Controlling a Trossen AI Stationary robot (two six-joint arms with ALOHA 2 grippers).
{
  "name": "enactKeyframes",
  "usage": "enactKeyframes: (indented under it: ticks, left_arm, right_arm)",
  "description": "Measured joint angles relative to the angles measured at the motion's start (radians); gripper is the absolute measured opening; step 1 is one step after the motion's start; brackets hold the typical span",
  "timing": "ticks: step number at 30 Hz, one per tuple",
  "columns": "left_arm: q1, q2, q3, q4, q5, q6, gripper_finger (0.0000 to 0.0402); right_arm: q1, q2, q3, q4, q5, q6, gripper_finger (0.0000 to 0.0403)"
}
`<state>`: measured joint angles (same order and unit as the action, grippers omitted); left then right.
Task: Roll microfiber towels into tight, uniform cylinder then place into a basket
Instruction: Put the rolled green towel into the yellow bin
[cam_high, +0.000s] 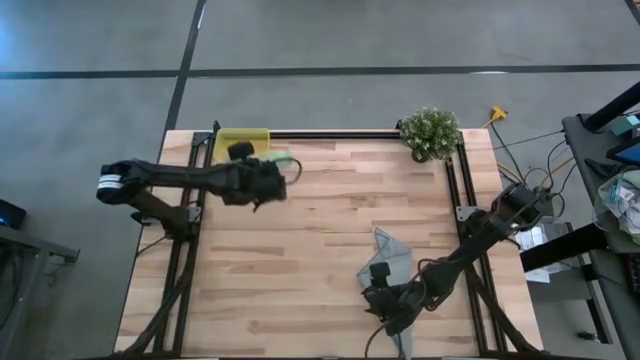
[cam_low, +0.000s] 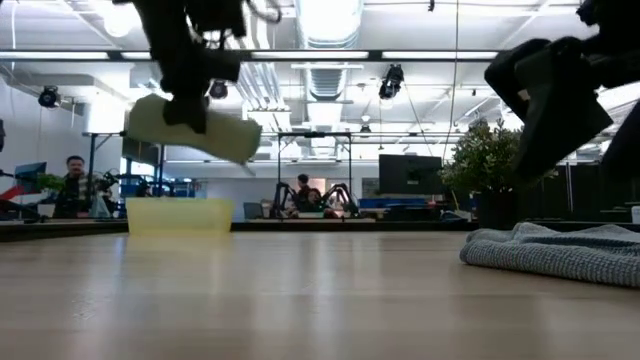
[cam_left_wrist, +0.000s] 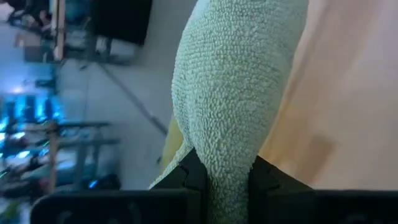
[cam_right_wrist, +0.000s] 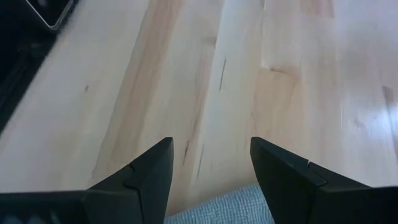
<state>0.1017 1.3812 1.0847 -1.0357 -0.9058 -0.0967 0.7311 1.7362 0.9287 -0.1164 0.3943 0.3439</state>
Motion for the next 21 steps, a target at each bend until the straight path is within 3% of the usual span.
enactKeyframes:
  ticks: [4, 10, 13, 17, 21]
  left_arm:
    - [0.126, -0.074, -0.104, 0.158, 0.012, 0.172, 0.0028]
    - [0.295, -0.205, -0.282, 0.623, 0.201, 0.616, 0.0028]
    - [0.401, -0.256, -0.346, 0.776, 0.272, 0.783, 0.0028]
    - [0.552, -0.282, -0.393, 0.872, 0.452, 0.844, 0.0028]
    - [0.667, -0.247, -0.435, 0.908, 0.51, 0.873, 0.0028]
  right_arm:
    - [0.0, 0.015, 0.0, 0.006, 0.008, -0.002, 0.0209]
    - [0.0, 0.03, 0.0, 0.02, 0.029, -0.024, 0.0209]
    - [-0.003, 0.032, 0.0, 0.021, 0.037, -0.032, 0.0209]
    - [-0.007, 0.032, 0.0, 0.024, 0.074, -0.064, 0.0209]
    - [-0.015, 0.032, 0.0, 0.025, 0.135, -0.109, 0.0209]
